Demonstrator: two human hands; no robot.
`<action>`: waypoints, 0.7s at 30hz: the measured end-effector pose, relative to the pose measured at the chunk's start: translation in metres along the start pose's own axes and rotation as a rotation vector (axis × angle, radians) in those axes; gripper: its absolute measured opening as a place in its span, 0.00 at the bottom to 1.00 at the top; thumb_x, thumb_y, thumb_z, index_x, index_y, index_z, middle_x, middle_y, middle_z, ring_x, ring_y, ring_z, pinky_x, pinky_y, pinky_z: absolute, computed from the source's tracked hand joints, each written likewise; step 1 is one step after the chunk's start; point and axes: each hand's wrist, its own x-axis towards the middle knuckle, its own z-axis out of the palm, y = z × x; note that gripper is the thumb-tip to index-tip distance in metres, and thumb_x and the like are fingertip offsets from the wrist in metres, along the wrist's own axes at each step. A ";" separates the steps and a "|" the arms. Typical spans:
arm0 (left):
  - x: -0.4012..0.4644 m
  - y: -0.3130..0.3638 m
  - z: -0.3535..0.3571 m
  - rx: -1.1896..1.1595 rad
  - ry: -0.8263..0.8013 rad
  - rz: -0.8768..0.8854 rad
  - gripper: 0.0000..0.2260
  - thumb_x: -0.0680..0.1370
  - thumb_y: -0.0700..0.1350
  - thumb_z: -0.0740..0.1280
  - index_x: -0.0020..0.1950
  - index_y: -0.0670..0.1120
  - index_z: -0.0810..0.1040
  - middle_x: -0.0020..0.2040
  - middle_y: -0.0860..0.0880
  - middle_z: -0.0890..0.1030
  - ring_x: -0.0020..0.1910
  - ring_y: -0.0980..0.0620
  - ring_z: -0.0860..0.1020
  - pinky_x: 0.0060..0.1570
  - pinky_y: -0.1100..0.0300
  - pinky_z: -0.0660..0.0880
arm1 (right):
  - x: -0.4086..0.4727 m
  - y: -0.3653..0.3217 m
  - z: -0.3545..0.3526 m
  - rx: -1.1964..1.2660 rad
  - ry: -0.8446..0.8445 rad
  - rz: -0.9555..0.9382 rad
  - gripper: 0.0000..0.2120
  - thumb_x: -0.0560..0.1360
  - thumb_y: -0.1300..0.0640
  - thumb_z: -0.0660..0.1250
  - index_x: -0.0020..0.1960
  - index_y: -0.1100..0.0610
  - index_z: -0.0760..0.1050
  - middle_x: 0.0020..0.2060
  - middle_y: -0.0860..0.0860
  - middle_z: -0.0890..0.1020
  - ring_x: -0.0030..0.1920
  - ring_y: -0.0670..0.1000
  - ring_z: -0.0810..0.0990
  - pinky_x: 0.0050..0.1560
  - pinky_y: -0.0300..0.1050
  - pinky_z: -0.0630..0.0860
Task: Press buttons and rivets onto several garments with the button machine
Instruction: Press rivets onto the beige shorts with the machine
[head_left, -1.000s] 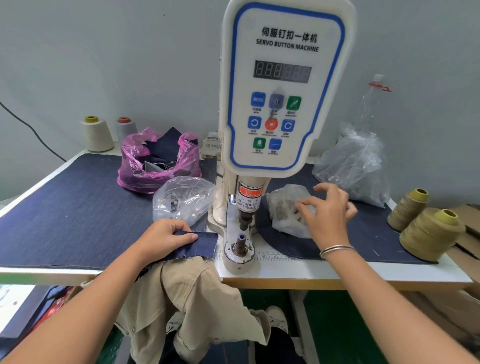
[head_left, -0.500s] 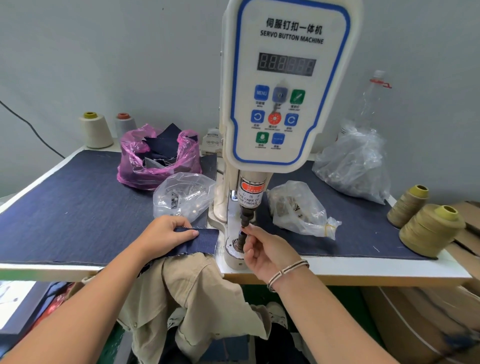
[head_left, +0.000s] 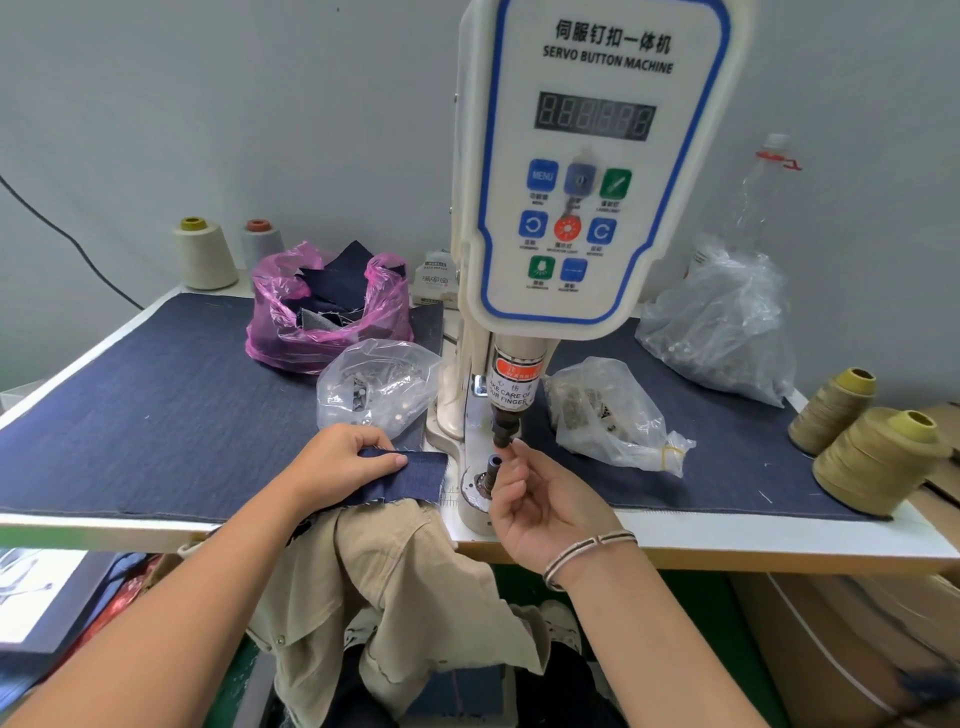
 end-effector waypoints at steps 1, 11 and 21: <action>0.000 0.000 0.000 0.001 -0.003 0.000 0.09 0.74 0.47 0.73 0.33 0.53 0.81 0.36 0.52 0.83 0.39 0.54 0.79 0.45 0.56 0.75 | 0.000 0.001 0.001 0.009 0.002 -0.002 0.08 0.68 0.61 0.68 0.42 0.67 0.77 0.22 0.54 0.76 0.19 0.48 0.75 0.19 0.34 0.71; -0.001 0.001 0.000 -0.003 0.001 0.013 0.09 0.74 0.46 0.73 0.33 0.52 0.81 0.35 0.53 0.82 0.38 0.55 0.79 0.44 0.57 0.74 | -0.009 0.011 0.004 -0.010 -0.028 -0.060 0.06 0.63 0.64 0.68 0.40 0.64 0.75 0.22 0.52 0.73 0.18 0.46 0.72 0.19 0.31 0.69; -0.006 0.008 -0.002 -0.032 0.002 0.043 0.05 0.65 0.48 0.67 0.30 0.57 0.79 0.30 0.56 0.80 0.30 0.63 0.75 0.32 0.67 0.71 | 0.034 0.068 0.048 -0.429 -0.073 -0.138 0.10 0.77 0.69 0.58 0.49 0.63 0.78 0.23 0.51 0.74 0.20 0.43 0.71 0.21 0.32 0.69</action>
